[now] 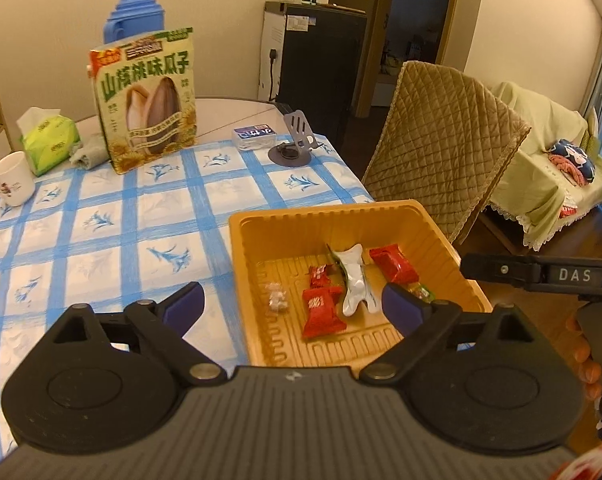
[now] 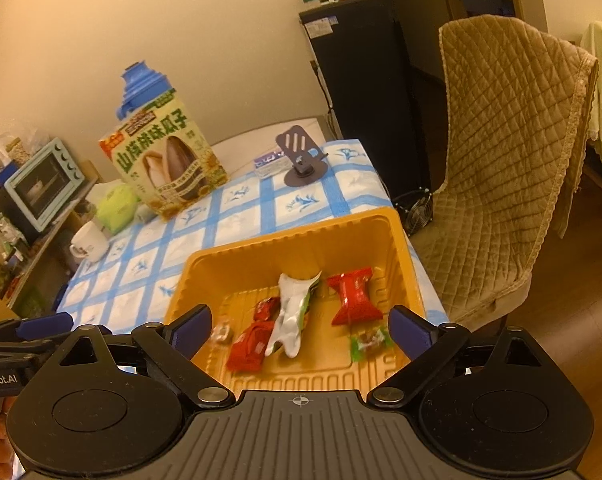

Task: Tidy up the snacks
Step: 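Move both tools back from the tray toward the remaining snacks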

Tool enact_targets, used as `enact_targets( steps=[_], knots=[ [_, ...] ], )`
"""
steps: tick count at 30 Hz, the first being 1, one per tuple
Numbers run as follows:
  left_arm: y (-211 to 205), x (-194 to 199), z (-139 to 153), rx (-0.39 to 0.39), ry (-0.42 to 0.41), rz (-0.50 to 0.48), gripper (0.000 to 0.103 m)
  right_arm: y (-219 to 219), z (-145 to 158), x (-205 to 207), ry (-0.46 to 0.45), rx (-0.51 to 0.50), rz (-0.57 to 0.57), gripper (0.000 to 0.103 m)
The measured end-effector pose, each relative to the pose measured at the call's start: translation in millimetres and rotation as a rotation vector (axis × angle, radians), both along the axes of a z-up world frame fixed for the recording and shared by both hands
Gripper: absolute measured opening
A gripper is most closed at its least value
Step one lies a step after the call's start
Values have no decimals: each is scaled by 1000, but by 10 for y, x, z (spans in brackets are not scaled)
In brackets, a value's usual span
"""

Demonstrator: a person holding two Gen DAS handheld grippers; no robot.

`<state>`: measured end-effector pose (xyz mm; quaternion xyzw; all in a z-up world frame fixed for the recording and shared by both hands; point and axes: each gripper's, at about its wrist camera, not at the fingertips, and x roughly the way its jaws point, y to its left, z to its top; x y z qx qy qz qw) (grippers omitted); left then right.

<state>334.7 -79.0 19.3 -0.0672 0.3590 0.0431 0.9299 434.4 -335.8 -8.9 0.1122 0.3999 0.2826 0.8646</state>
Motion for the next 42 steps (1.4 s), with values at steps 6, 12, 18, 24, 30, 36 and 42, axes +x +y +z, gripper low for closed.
enact_targets(
  steps=[6, 12, 18, 24, 30, 36, 42],
  knots=[
    [128, -483, 98, -17, -19, 43, 99, 9, 99, -405, -16, -8, 28, 94],
    [304, -955, 147, -29, -18, 111, 101, 134, 140, -852, -29, -28, 81, 95],
    [478, -1427, 149, -24, -9, 149, 102, 345, 138, -1267, -31, -45, 142, 94],
    [651, -1857, 146, -28, -9, 175, 102, 593, 94, -1594, -14, -51, 207, 95],
    [815, -2189, 99, -29, 10, 209, 102, 859, 40, -1858, -2, -58, 269, 94],
    [990, -2417, -4, -42, 33, 249, 102, 1091, -43, -2039, 17, -73, 318, 94],
    [1126, -2545, -114, -37, 57, 279, 101, 1288, -144, -2142, 26, -92, 354, 94]
  ],
)
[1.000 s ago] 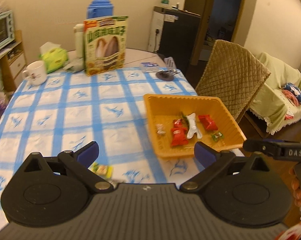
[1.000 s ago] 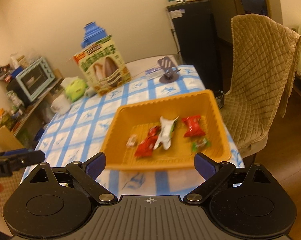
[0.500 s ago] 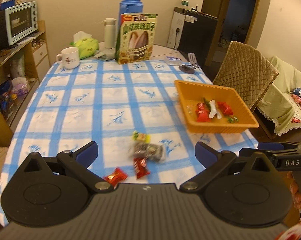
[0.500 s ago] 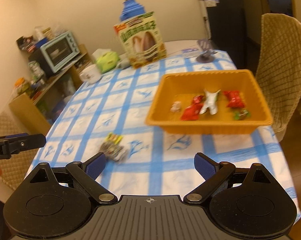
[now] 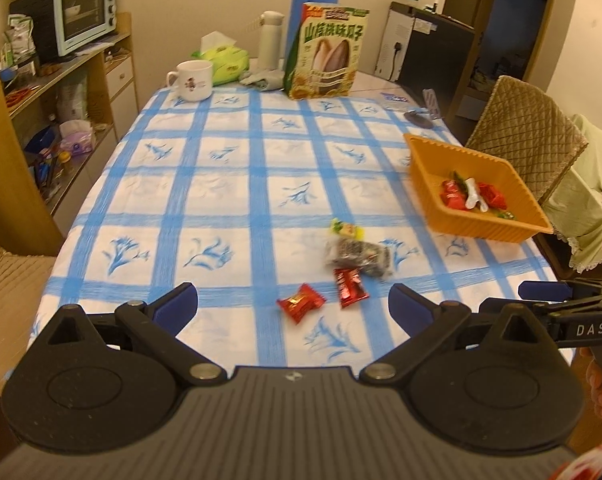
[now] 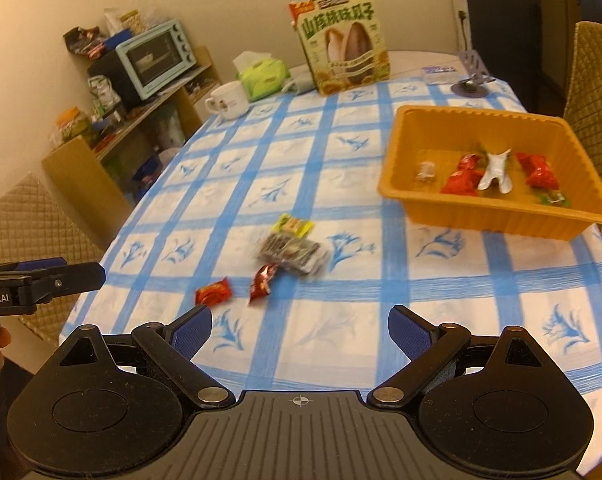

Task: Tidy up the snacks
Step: 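Move both tools back from the tray toward the remaining snacks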

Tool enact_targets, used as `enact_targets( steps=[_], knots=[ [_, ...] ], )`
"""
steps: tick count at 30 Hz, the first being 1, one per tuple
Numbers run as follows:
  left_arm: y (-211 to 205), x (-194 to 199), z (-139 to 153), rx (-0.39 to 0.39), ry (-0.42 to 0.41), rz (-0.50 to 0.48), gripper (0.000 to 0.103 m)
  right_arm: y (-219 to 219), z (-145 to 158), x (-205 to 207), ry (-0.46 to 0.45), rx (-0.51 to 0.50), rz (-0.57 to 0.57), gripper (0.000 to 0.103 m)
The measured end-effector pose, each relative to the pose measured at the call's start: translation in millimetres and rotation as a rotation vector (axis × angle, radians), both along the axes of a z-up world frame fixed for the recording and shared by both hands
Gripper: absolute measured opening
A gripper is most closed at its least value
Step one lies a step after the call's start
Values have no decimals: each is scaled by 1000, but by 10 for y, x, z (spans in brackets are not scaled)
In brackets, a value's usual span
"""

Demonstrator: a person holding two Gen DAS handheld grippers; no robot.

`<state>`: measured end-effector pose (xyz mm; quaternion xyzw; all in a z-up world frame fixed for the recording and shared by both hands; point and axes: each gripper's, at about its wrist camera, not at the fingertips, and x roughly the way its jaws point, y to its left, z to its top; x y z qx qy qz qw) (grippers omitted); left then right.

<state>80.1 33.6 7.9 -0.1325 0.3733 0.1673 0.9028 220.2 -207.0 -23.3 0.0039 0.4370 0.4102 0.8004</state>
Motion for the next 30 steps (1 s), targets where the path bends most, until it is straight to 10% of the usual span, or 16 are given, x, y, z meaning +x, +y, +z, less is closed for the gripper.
enact_targets(
  steps=[30],
  knots=[
    [384, 109, -428, 3, 104, 95, 97, 639, -567, 443, -106, -124, 200, 94]
  ],
)
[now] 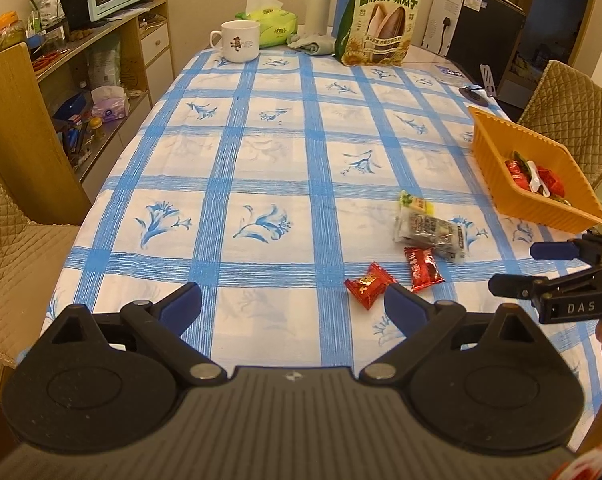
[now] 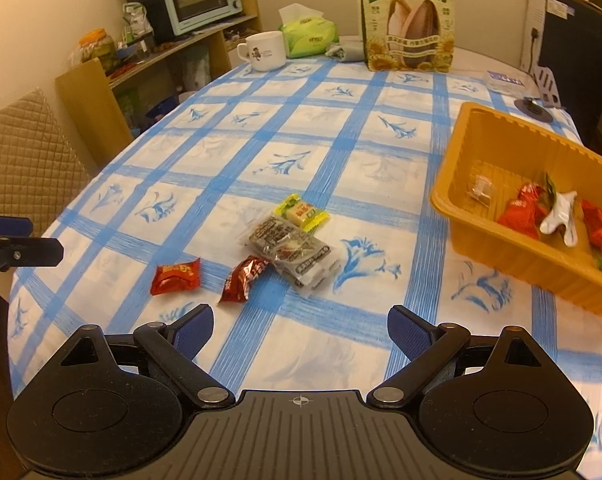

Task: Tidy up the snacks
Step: 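Move both tools back from the tray toward the remaining snacks, then grasp the dark snack bag with the right tool while the left tool grasps a red candy packet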

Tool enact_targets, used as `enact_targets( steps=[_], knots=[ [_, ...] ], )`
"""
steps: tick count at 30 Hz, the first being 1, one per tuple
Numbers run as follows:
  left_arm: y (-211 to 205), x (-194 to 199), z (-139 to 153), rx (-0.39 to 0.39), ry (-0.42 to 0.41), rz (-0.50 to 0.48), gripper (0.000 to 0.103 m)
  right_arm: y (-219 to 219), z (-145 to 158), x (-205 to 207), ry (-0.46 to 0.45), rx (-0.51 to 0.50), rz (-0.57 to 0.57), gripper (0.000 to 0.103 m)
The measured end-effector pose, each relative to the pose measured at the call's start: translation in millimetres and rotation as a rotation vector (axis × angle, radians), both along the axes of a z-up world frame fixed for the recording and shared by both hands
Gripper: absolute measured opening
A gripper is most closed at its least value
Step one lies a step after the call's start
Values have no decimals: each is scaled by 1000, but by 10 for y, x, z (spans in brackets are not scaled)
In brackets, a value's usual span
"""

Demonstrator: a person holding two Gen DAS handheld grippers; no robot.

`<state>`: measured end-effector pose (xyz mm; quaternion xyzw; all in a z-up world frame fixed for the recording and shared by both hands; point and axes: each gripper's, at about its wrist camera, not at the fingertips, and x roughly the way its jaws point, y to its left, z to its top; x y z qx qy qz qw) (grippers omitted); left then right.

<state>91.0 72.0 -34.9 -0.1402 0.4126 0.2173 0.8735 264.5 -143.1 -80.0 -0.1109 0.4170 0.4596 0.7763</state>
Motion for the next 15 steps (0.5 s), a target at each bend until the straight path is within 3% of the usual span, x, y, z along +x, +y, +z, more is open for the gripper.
enact_targets(
  steps=[7, 15],
  knots=[
    [35, 11, -69, -5, 17, 32, 97, 143, -79, 139, -29, -11, 50, 93],
    [74, 0, -149, -8, 35, 74, 97, 304, -178, 315, -93, -15, 154, 74]
  ],
)
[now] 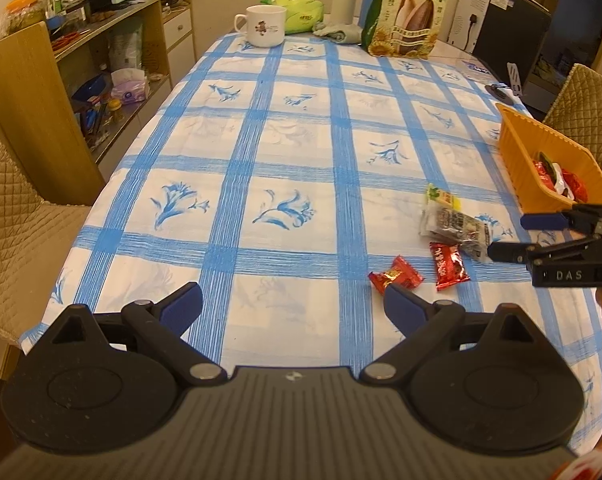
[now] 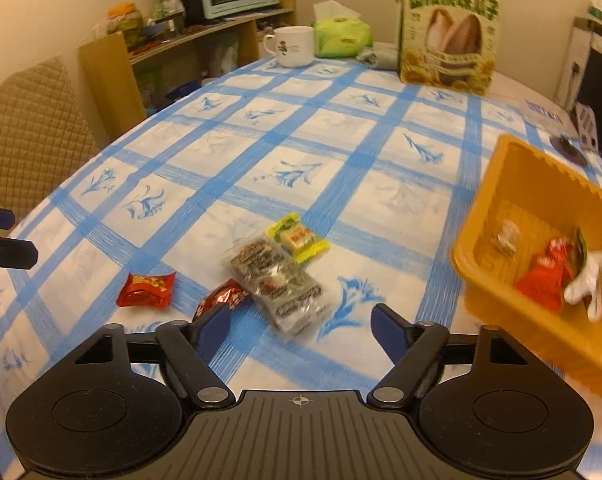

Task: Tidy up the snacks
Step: 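Grasp the dark snack bag with the right tool while the left tool grasps a red candy packet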

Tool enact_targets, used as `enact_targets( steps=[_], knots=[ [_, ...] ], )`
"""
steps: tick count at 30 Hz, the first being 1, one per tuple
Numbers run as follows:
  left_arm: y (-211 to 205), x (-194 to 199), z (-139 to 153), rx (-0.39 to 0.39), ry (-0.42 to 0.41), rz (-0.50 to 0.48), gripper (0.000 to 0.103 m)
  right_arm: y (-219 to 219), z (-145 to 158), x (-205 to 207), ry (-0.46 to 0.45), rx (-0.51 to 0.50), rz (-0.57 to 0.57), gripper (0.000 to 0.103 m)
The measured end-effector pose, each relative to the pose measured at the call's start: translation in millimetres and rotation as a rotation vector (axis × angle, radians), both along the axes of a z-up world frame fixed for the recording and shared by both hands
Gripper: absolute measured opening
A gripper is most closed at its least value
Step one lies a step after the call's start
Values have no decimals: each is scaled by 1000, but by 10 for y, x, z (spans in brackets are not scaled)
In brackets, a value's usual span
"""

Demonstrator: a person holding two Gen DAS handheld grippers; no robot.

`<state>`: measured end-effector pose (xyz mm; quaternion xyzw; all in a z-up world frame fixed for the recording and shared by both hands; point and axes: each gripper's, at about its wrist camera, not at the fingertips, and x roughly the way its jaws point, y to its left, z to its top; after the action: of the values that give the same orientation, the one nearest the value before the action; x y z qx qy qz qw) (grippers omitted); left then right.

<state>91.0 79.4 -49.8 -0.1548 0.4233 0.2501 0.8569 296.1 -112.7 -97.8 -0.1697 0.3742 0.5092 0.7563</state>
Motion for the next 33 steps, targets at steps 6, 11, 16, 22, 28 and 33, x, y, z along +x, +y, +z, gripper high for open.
enact_targets(
  steps=[6, 11, 16, 22, 28, 33],
  knots=[
    [5, -6, -60, -7, 15, 23, 96, 169, -90, 70, -59, -22, 118, 61],
    [3, -1, -83, -8, 21, 34, 96, 327, -179, 70, -82, -42, 219, 55],
    [-3, 10, -94, -9, 26, 37, 94, 466, -243, 62, -77, -50, 272, 48],
    [-16, 35, -100, -9, 27, 27, 94, 544, -286, 18, -82, -58, 276, 43],
    [-38, 94, -147, -16, 27, -16, 91, 434, -272, -42, -74, -58, 245, 40],
    [-114, 240, -250, -15, 35, -124, 86, 204, -249, -50, -39, -60, 154, 40]
  ],
)
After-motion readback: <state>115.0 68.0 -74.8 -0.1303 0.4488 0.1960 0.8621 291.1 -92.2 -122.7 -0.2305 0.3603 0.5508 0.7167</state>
